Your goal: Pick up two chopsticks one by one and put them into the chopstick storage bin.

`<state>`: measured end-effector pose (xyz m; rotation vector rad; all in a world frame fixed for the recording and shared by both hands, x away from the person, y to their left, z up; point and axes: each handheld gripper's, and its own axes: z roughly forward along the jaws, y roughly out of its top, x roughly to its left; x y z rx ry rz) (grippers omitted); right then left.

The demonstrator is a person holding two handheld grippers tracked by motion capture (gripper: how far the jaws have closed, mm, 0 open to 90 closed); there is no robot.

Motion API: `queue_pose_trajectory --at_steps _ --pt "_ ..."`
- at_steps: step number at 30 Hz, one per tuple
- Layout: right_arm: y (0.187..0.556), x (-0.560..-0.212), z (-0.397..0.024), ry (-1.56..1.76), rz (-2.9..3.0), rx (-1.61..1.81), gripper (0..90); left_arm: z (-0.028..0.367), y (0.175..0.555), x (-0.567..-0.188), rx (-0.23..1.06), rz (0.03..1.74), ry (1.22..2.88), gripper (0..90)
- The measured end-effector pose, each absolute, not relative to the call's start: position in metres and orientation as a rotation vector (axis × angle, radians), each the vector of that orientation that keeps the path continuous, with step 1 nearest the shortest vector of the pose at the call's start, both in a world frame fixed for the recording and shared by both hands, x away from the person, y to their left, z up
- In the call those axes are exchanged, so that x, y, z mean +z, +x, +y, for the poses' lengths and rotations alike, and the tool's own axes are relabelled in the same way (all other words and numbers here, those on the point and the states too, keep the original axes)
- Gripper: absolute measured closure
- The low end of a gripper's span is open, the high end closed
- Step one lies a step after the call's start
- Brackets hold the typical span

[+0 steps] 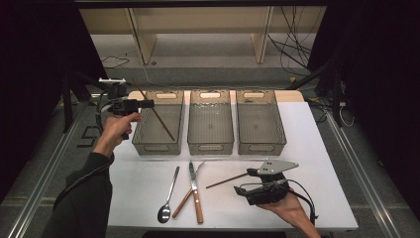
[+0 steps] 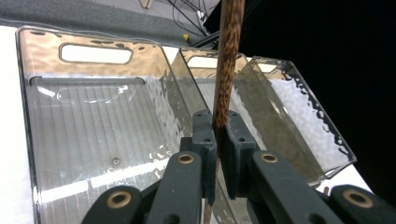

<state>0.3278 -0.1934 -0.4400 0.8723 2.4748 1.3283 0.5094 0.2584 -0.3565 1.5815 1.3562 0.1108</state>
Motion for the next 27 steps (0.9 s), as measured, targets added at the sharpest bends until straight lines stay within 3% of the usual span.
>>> queue_pose_trajectory --at_steps 27 --pt "0.328 -0.44 -0.194 0.866 2.478 1.331 23.3 0.239 0.521 -0.38 0.013 1.405 1.673 84.1"
